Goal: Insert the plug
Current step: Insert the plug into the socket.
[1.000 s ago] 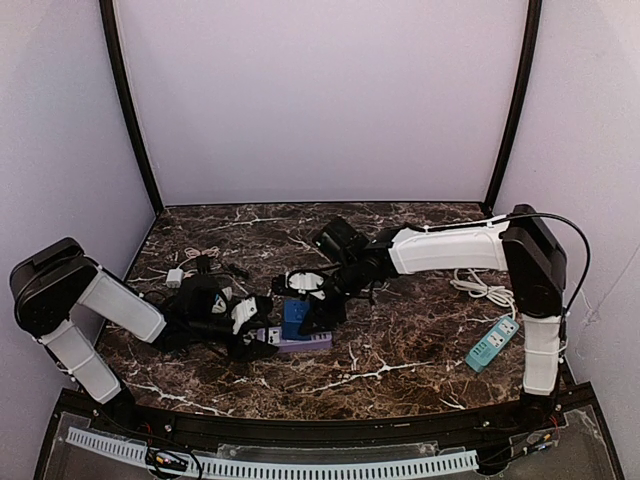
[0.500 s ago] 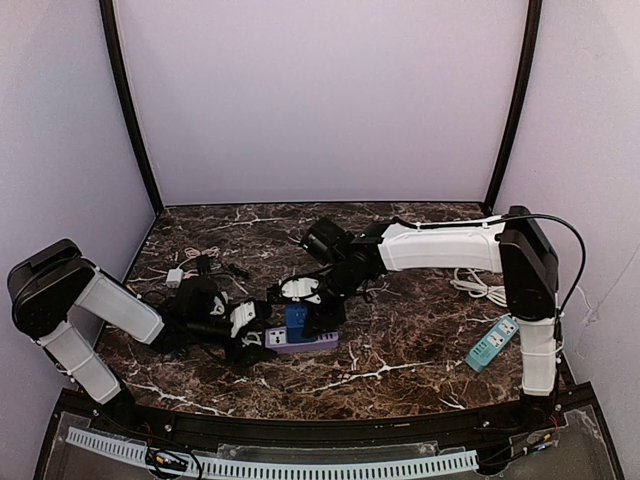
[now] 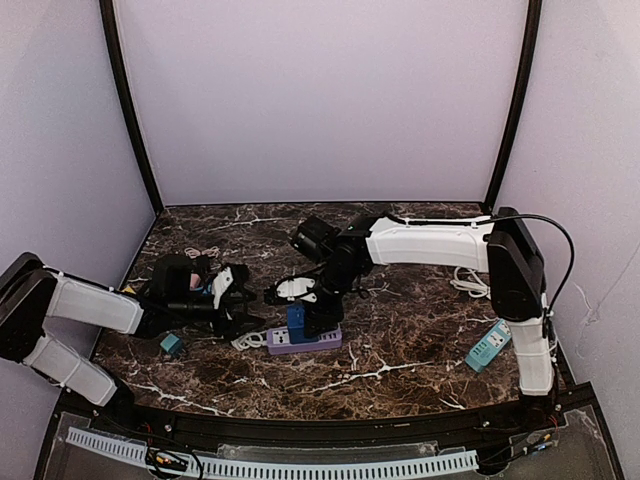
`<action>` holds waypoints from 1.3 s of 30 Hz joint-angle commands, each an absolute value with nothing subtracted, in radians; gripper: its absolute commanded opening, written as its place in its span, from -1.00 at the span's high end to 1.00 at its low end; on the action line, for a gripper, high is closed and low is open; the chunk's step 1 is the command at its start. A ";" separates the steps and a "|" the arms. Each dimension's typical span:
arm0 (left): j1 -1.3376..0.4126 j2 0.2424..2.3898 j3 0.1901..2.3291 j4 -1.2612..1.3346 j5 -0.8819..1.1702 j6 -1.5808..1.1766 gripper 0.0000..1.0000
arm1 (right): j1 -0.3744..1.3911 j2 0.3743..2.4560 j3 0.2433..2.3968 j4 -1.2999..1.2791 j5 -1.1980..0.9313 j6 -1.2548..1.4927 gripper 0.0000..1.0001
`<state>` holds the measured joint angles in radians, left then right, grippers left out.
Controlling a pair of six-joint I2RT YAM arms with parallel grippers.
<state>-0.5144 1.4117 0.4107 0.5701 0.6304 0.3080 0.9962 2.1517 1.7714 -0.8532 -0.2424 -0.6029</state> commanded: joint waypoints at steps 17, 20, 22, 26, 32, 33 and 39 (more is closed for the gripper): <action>-0.391 1.099 0.414 0.316 0.391 0.011 -0.54 | 1.027 2.322 1.536 -0.887 -0.007 -0.497 0.92; -0.387 1.051 0.416 0.282 0.363 -0.024 -0.55 | 1.026 2.306 1.587 -0.868 0.040 -0.481 0.18; -0.386 1.018 0.417 0.261 0.352 -0.027 -0.56 | 1.026 2.292 1.630 -0.850 0.068 -0.474 -0.10; -0.379 0.952 0.411 0.229 0.329 -0.023 -0.57 | 1.026 2.255 1.693 -0.799 0.139 -0.458 -0.55; -0.372 0.858 0.421 0.144 0.277 -0.007 -0.61 | 1.032 2.178 1.679 -0.704 0.205 -0.443 -0.97; -0.370 0.842 0.428 0.118 0.269 0.007 -0.62 | 1.033 2.171 1.680 -0.703 0.205 -0.441 -0.97; -0.352 0.821 0.542 -0.153 0.127 0.187 -0.68 | 1.040 2.086 1.654 -0.661 0.186 -0.436 -0.97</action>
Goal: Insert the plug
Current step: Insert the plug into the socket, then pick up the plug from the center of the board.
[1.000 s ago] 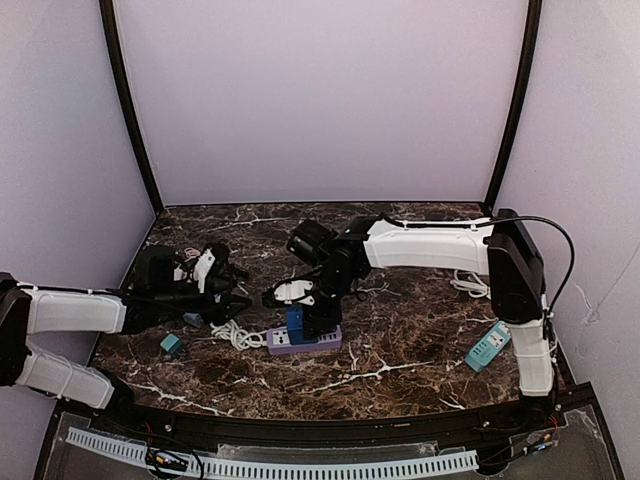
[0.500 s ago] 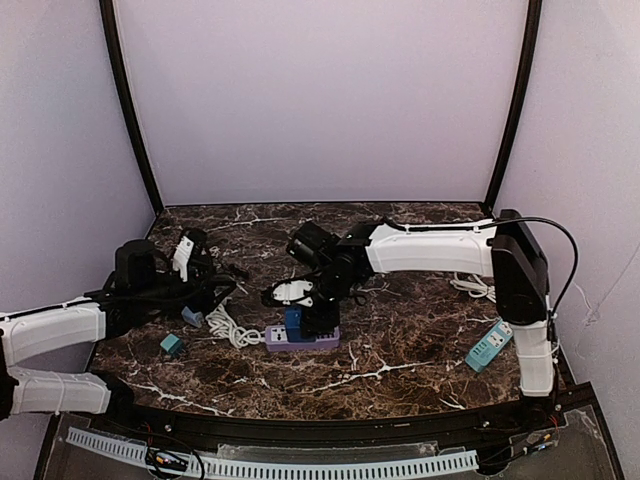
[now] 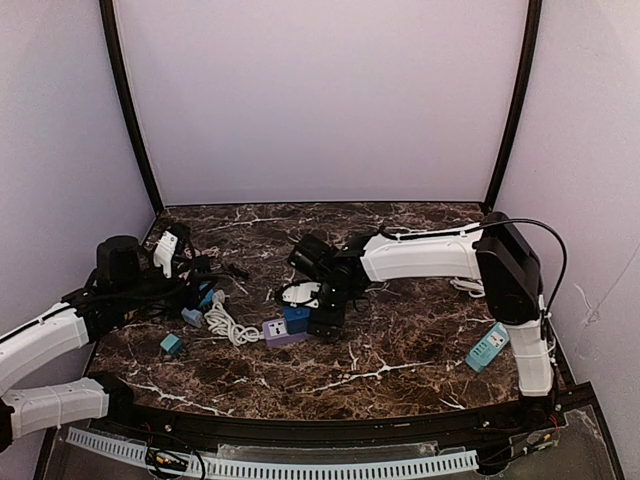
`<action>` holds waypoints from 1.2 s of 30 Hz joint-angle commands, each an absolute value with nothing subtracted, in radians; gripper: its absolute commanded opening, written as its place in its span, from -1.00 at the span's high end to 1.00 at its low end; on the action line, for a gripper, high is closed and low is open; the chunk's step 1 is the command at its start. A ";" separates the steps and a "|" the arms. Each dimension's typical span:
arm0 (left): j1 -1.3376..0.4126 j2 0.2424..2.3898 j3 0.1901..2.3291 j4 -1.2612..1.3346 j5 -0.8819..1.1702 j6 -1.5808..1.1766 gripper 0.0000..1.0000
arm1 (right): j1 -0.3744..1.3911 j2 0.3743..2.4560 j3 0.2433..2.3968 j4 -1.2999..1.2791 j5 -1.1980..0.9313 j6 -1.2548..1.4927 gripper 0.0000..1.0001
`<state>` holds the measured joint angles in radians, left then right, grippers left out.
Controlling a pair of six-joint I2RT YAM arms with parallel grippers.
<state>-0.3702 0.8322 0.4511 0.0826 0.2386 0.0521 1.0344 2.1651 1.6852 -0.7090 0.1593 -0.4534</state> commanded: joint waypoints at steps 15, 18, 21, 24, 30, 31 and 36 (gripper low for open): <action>-0.175 1.278 1.037 -1.116 0.027 0.631 -0.60 | 1.017 1.623 1.327 -0.212 -0.023 -0.347 -0.97; -0.173 1.323 1.071 -1.158 0.032 0.774 -0.64 | 1.017 1.622 1.303 -0.188 -0.037 -0.348 -0.97; -0.158 1.357 1.077 -1.138 -0.033 0.882 -0.59 | 1.017 1.630 1.305 -0.190 -0.070 -0.343 -0.97; -0.147 1.367 1.080 -1.103 -0.040 0.976 -0.44 | 1.017 1.625 1.301 -0.189 -0.071 -0.331 -0.97; -0.155 1.351 0.902 -1.105 0.028 1.039 -0.34 | 1.017 1.603 1.242 -0.144 -0.085 -0.291 -0.97; -0.157 1.348 0.878 -1.074 0.023 1.036 -0.37 | 1.018 1.606 1.241 -0.145 -0.091 -0.287 -0.97; -0.163 1.271 0.742 -0.935 -0.025 1.204 -0.43 | 1.017 1.627 1.250 -0.139 -0.141 -0.280 -0.97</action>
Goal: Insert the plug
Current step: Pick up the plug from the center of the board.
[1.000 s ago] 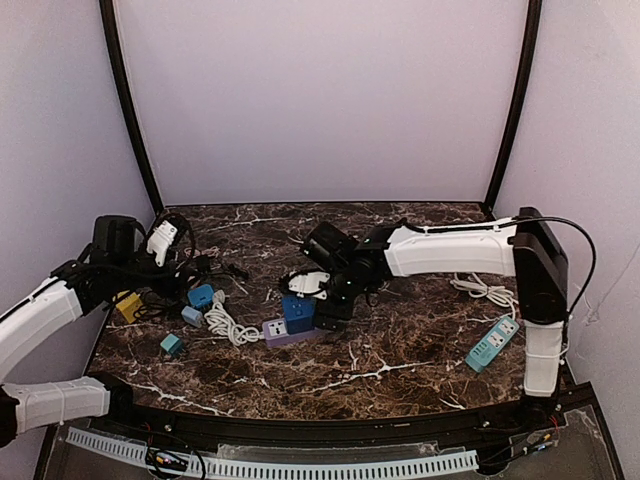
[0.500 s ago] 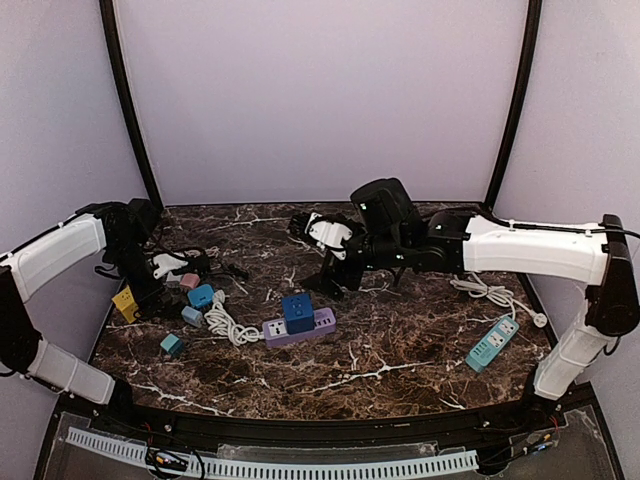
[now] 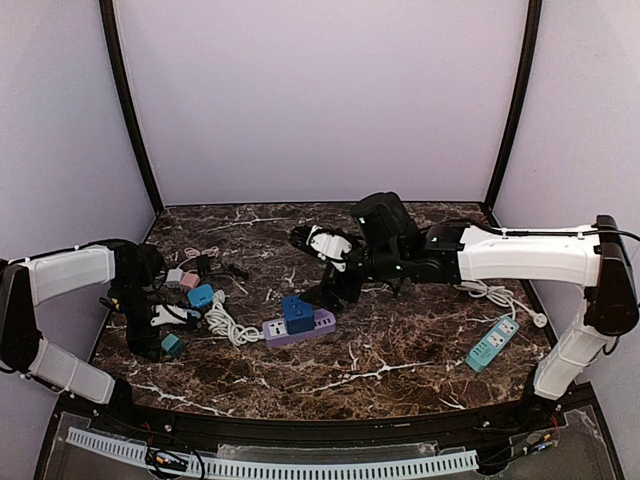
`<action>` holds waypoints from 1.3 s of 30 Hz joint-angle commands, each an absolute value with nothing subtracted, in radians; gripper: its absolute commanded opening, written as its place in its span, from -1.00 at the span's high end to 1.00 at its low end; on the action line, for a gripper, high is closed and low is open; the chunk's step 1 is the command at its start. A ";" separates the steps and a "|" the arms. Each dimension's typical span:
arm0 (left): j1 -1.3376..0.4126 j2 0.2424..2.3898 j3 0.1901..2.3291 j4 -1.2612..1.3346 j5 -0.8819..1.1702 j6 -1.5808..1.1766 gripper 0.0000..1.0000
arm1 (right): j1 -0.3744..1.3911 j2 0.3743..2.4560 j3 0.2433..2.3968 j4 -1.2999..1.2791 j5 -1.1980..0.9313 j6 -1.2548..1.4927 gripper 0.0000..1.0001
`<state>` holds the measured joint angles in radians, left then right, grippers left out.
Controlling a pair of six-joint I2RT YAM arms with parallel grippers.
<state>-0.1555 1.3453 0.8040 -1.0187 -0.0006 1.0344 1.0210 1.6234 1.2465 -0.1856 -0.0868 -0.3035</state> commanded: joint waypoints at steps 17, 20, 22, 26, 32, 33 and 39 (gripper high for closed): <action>-0.162 1.225 0.724 -0.893 0.237 1.761 -0.43 | 1.026 1.662 1.257 -0.160 -0.162 -0.258 -0.97; -0.163 1.246 0.712 -0.833 0.236 1.784 -0.43 | 1.028 1.668 1.249 -0.160 -0.164 -0.250 -0.97; -0.162 1.257 0.691 -0.792 0.214 1.801 -0.43 | 1.032 1.674 1.246 -0.160 -0.165 -0.242 -0.97; -0.162 1.281 0.669 -0.765 0.161 1.815 -0.42 | 1.035 1.681 1.239 -0.159 -0.174 -0.237 -0.97; -0.162 1.280 0.614 -0.717 0.144 1.821 -0.41 | 1.037 1.693 1.249 -0.160 -0.176 -0.236 -0.97; -0.162 1.280 0.609 -0.710 0.142 1.822 -0.37 | 1.038 1.693 1.249 -0.159 -0.176 -0.235 -0.97; -0.162 1.271 0.562 -0.665 0.126 1.836 -0.16 | 1.040 1.696 1.245 -0.160 -0.179 -0.229 -0.97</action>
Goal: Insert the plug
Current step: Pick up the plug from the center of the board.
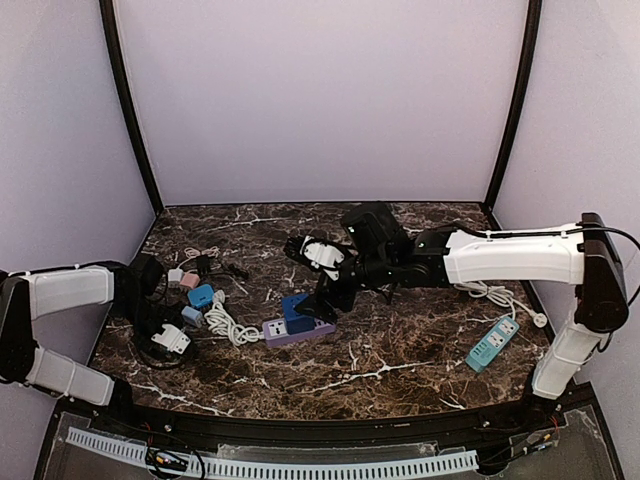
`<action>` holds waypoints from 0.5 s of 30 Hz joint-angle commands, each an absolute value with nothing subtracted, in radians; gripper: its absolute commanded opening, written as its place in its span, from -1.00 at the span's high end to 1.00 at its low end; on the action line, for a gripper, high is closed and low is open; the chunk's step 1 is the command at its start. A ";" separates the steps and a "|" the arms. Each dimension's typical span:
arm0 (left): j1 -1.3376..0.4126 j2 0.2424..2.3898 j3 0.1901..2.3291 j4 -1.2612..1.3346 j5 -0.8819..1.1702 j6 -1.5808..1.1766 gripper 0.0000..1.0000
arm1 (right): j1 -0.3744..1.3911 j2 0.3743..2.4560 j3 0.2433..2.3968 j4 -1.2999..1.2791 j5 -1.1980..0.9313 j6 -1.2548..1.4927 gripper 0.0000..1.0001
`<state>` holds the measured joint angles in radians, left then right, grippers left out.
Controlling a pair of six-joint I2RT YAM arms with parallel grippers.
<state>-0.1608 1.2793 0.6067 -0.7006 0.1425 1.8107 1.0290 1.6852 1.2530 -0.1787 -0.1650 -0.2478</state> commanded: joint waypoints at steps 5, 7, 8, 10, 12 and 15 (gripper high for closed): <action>-0.163 1.258 0.553 -0.639 0.122 1.834 0.25 | 1.040 1.703 1.257 -0.160 -0.182 -0.231 -0.97; -0.163 1.248 0.565 -0.640 0.132 1.830 0.42 | 1.041 1.704 1.261 -0.160 -0.176 -0.230 -0.97; -0.163 1.237 0.575 -0.642 0.135 1.828 0.49 | 1.040 1.704 1.264 -0.160 -0.167 -0.226 -0.97; -0.165 1.208 0.595 -0.643 0.149 1.818 0.68 | 1.040 1.704 1.275 -0.160 -0.129 -0.198 -0.97; -0.169 1.163 0.626 -0.639 0.180 1.802 0.78 | 1.036 1.702 1.292 -0.168 -0.083 -0.159 -0.97; -0.209 1.073 0.664 -0.590 0.234 1.776 0.83 | 1.008 1.692 1.337 -0.193 -0.041 -0.071 -0.97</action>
